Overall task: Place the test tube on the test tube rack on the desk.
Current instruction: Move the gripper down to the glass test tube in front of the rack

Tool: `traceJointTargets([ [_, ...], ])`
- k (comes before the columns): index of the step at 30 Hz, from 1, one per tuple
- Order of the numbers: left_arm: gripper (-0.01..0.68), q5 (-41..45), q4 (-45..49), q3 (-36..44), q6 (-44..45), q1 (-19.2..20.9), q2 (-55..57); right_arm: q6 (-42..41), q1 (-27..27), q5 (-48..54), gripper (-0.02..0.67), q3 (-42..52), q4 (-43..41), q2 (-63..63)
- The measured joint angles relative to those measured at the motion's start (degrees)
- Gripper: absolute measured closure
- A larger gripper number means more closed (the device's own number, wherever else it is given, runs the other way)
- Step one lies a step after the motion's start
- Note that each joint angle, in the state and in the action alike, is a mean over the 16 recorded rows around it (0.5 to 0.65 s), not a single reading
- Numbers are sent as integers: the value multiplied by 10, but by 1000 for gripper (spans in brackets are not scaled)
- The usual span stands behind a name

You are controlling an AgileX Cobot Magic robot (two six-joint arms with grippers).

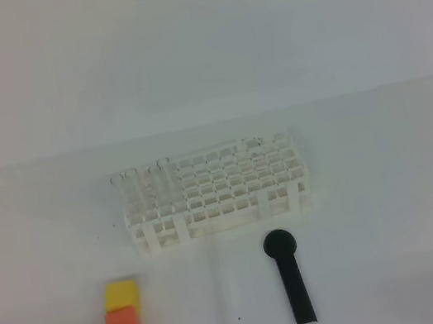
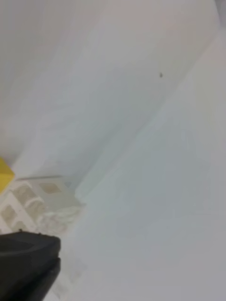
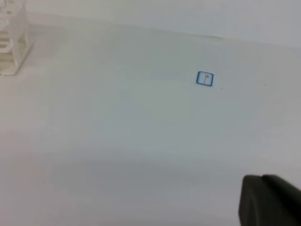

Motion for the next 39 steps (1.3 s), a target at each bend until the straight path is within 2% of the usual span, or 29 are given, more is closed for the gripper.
traceJointTargets([
  [14, 674, -86, -51, 2, -49, 0, -2, 0, 0, 0, 650, 0, 0, 0],
  [22, 674, -80, -17, -28, -57, 0, -1, 0, 0, 0, 650, 0, 0, 0],
  [28, 674, 15, 40, -110, -29, 0, 21, -1, 0, 0, 650, 0, 0, 0],
  [33, 674, 160, 72, -215, 43, 0, 87, -1, 0, 0, 650, 0, 0, 0],
  [39, 674, 351, 16, -334, 176, 0, 229, -1, 0, 0, 650, 0, 0, 0],
])
